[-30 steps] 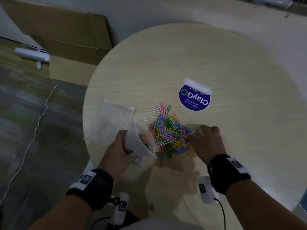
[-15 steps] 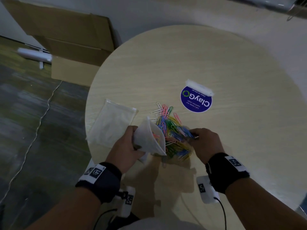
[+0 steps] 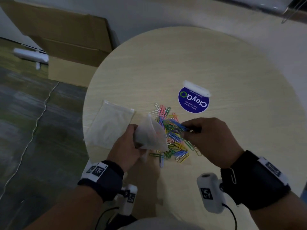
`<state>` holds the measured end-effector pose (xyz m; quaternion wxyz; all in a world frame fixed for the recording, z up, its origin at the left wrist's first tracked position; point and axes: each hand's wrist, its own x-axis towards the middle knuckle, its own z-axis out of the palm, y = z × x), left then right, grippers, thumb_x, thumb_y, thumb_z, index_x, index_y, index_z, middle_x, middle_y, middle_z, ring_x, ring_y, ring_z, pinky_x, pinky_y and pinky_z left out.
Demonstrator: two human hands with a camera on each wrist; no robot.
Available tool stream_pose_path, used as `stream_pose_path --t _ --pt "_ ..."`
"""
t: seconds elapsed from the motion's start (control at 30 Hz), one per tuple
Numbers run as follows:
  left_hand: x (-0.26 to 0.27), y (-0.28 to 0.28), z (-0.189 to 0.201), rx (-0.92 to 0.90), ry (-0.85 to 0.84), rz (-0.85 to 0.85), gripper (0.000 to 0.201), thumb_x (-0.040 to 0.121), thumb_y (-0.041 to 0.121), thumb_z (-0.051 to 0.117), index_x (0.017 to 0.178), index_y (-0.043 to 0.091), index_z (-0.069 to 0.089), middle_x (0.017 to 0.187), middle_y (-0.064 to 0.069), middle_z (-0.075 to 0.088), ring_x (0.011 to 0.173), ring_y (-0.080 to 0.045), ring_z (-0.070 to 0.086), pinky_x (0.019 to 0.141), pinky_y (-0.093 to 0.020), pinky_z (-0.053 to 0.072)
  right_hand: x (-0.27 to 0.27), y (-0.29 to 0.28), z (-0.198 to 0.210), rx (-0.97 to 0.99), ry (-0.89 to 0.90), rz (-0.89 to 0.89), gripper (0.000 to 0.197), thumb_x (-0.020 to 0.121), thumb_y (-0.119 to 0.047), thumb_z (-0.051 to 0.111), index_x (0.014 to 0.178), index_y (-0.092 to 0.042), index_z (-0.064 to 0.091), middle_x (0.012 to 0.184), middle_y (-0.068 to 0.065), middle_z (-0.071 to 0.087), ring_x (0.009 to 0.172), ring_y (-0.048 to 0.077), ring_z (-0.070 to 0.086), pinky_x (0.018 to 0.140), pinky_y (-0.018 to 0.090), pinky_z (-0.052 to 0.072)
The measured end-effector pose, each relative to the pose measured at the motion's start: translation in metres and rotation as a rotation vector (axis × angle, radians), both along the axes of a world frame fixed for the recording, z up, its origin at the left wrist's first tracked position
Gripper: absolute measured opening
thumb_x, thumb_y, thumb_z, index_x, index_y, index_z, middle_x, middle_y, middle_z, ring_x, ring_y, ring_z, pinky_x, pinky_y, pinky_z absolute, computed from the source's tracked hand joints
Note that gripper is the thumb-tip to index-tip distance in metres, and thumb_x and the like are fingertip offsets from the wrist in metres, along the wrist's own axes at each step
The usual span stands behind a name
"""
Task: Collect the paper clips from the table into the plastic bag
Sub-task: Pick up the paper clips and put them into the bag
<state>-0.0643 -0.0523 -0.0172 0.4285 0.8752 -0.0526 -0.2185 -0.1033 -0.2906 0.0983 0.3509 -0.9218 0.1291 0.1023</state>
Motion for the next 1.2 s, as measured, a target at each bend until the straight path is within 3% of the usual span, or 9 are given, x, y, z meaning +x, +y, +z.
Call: stream_pose_path --t 0.17,0.33,0.47,0.57,0.63,0.73,0.93,1.07,1.2 --pt "-0.001 -0.001 0.000 0.006 -0.023 -0.010 0.064 0.068 0.018 0.084 0.106 0.044 0.041 0.093 0.019 0.064 0.085 -0.008 0.064 0.068 -0.024 0.044 0.007 0.023 -0.007 -0.072 0.014 0.150 0.018 0.076 -0.023 0.069 0.093 -0.026 0.075 0.084 -0.001 0.073 0.078 0.013 0.062 0.066 0.021 0.039" --pt "-0.002 -0.001 0.003 -0.024 -0.030 -0.039 0.056 0.064 0.014 0.081 0.101 0.037 0.045 0.083 0.014 0.066 0.075 0.013 0.057 0.060 -0.012 0.042 0.021 0.043 -0.021 -0.216 0.024 0.327 0.025 0.073 -0.035 0.047 0.076 -0.018 0.066 0.078 0.008 0.064 0.081 0.032 0.059 0.060 0.033 0.034" --pt "-0.003 -0.003 -0.002 -0.098 -0.028 -0.016 0.054 0.066 0.000 0.082 0.099 0.029 0.050 0.079 0.011 0.065 0.069 0.018 0.056 0.060 -0.005 0.040 0.022 0.049 -0.012 -0.126 -0.073 0.391 0.016 0.076 -0.026 0.056 0.080 -0.013 0.065 0.080 0.008 0.070 0.079 0.028 0.064 0.065 0.029 0.039" --pt "-0.002 -0.001 -0.005 -0.089 -0.031 -0.003 0.059 0.065 0.004 0.084 0.101 0.033 0.048 0.086 0.011 0.067 0.073 0.004 0.060 0.066 -0.016 0.046 0.017 0.035 -0.003 0.095 -0.089 0.177 0.023 0.077 -0.011 0.067 0.098 -0.018 0.074 0.092 -0.004 0.076 0.086 0.008 0.068 0.081 0.023 0.049" --pt "-0.002 0.000 -0.006 -0.054 -0.015 -0.007 0.062 0.066 0.009 0.084 0.107 0.034 0.045 0.091 0.016 0.065 0.078 0.001 0.060 0.068 -0.017 0.047 0.013 0.025 -0.004 0.223 -0.065 0.020 0.024 0.077 -0.010 0.069 0.093 -0.027 0.075 0.087 -0.012 0.075 0.077 -0.001 0.067 0.077 0.017 0.050" --pt "-0.001 0.000 -0.007 -0.056 -0.009 -0.014 0.065 0.067 0.013 0.086 0.111 0.035 0.044 0.094 0.020 0.063 0.083 0.011 0.058 0.065 -0.007 0.044 0.012 0.021 -0.020 0.169 -0.048 -0.110 0.009 0.075 -0.022 0.072 0.082 -0.028 0.069 0.075 -0.010 0.071 0.061 0.002 0.062 0.066 0.022 0.049" --pt "0.002 0.009 -0.001 -0.032 0.018 -0.056 0.067 0.065 0.019 0.087 0.113 0.040 0.046 0.098 0.014 0.066 0.082 -0.004 0.065 0.072 -0.028 0.054 0.013 0.035 -0.048 0.181 0.057 -0.072 0.005 0.073 -0.024 0.067 0.070 -0.019 0.066 0.061 -0.003 0.068 0.057 0.010 0.061 0.068 0.041 0.056" --pt "0.005 0.021 0.025 0.053 -0.062 -0.045 0.077 0.064 0.042 0.087 0.127 0.045 0.043 0.122 0.022 0.049 0.077 -0.001 0.061 0.069 -0.025 0.053 0.014 0.038 -0.048 0.257 0.024 -0.134 0.010 0.068 -0.029 0.059 0.069 -0.018 0.060 0.065 0.001 0.067 0.067 0.024 0.065 0.066 0.048 0.057" --pt "0.000 0.010 0.056 -0.053 -0.187 0.063 0.030 0.076 0.056 0.066 0.089 0.031 0.055 0.086 0.012 0.055 0.066 -0.013 0.053 0.063 -0.033 0.047 0.016 0.043 -0.049 0.262 0.008 -0.056 0.016 0.072 -0.034 0.059 0.072 -0.018 0.058 0.068 0.003 0.067 0.070 0.025 0.066 0.069 0.048 0.056"
